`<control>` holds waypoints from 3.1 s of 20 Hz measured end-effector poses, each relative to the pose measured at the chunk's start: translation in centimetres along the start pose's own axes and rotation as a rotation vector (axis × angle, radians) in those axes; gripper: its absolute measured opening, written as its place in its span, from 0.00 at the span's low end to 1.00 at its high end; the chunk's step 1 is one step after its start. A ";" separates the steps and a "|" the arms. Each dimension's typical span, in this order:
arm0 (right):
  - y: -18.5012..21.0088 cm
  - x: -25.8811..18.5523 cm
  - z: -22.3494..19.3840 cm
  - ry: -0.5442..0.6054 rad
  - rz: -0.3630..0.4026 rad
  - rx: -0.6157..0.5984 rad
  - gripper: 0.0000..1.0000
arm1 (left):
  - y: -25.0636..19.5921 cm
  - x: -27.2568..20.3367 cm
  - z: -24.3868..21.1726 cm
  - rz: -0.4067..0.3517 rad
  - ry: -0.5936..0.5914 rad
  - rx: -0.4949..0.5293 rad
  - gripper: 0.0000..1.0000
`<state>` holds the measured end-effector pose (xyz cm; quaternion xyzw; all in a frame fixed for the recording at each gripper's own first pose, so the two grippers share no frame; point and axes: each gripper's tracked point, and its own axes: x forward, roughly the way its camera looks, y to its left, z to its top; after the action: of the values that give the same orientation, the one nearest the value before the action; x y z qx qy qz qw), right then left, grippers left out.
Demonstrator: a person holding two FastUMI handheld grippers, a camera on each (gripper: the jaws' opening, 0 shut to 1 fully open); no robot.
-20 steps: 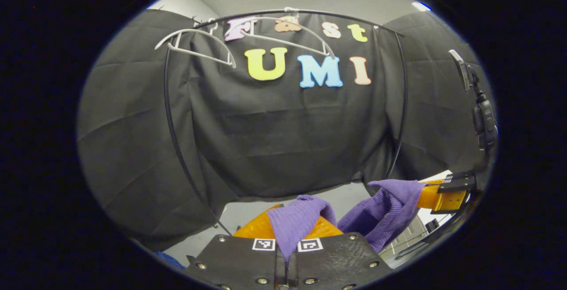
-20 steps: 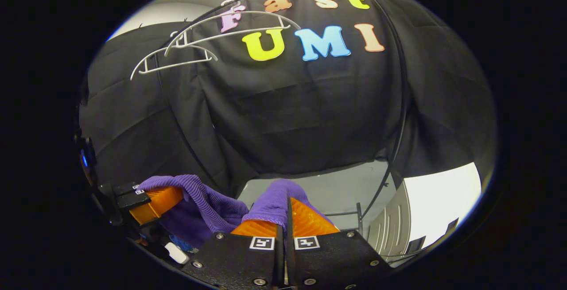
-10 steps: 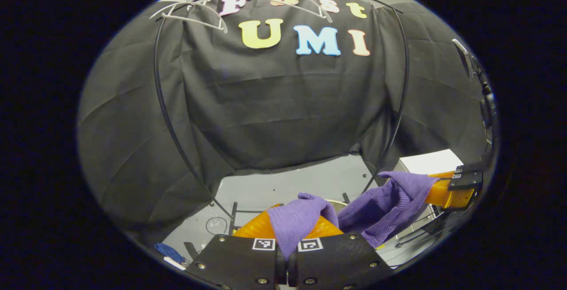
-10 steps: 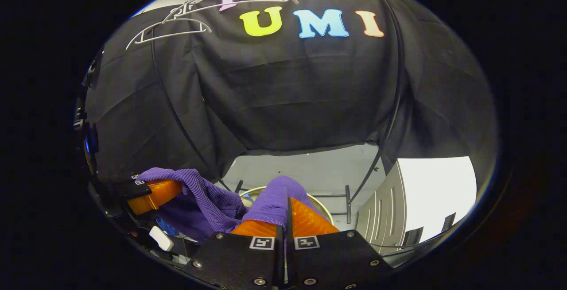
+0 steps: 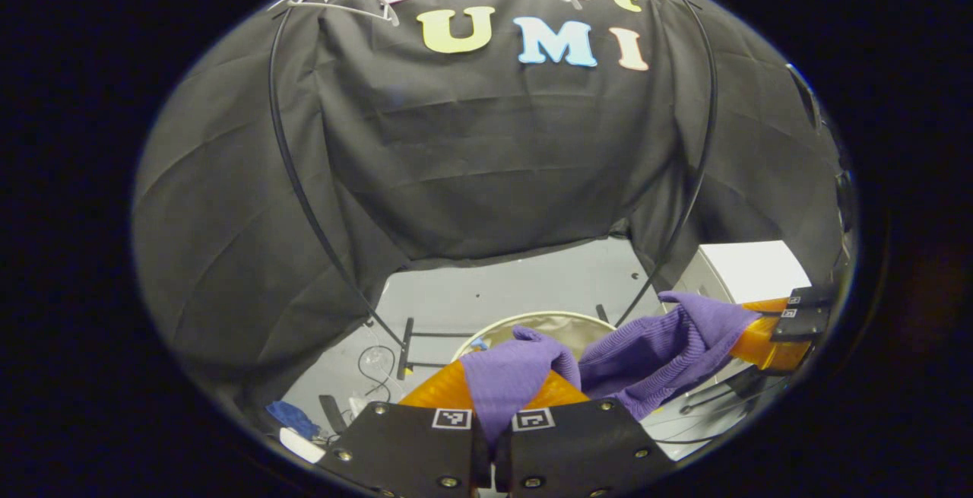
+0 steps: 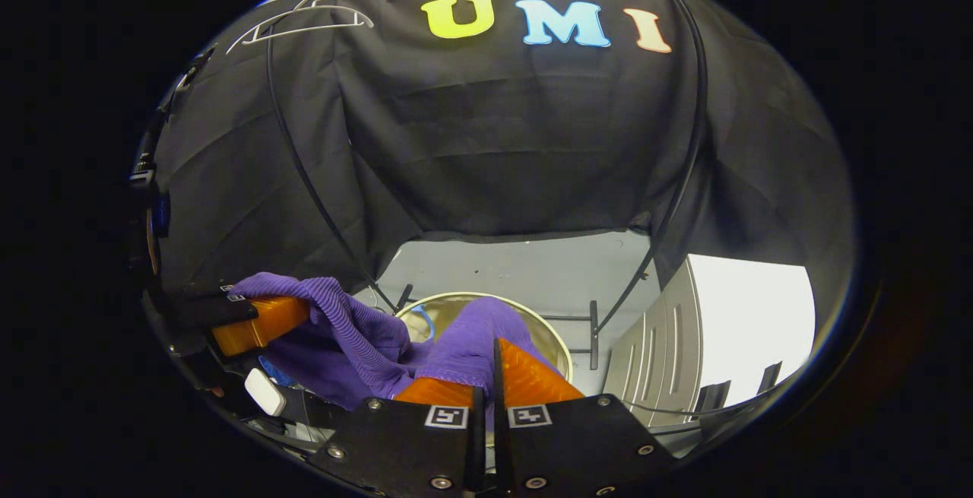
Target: Grasp the clothes on the hanger with both hands and then place them into the laundry hamper below.
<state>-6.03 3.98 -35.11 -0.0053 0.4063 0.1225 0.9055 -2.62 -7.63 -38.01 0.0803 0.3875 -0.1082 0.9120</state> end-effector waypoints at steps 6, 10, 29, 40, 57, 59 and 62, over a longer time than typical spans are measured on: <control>-0.5 -0.2 -0.2 0.024 -0.034 0.007 0.08 | 0.7 0.1 -0.2 0.020 0.012 -0.002 0.04; -0.3 0.0 -0.5 0.034 -0.028 0.017 0.08 | 1.1 0.2 -0.3 0.028 0.012 -0.009 0.04; 0.6 -0.7 -0.3 0.035 -0.006 0.057 0.95 | 2.5 -1.4 0.1 0.084 -0.027 -0.027 0.94; 0.5 -6.0 8.3 -0.164 0.008 0.027 0.95 | 3.7 -7.0 9.8 0.083 -0.243 -0.012 0.98; -7.5 -25.2 26.7 -0.781 -0.231 -0.011 0.93 | 11.5 -25.4 29.6 0.210 -0.731 -0.050 0.99; -7.2 -26.1 27.5 -0.808 -0.230 -0.002 0.95 | 11.7 -26.2 30.3 0.208 -0.751 -0.068 0.99; -7.3 -26.6 28.3 -0.838 -0.234 0.016 0.95 | 12.1 -26.7 30.7 0.213 -0.768 -0.080 0.99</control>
<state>-0.64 -5.77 2.77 0.0059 0.0015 0.0073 1.0000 3.64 0.53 3.22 0.0383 0.0117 -0.0198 0.9990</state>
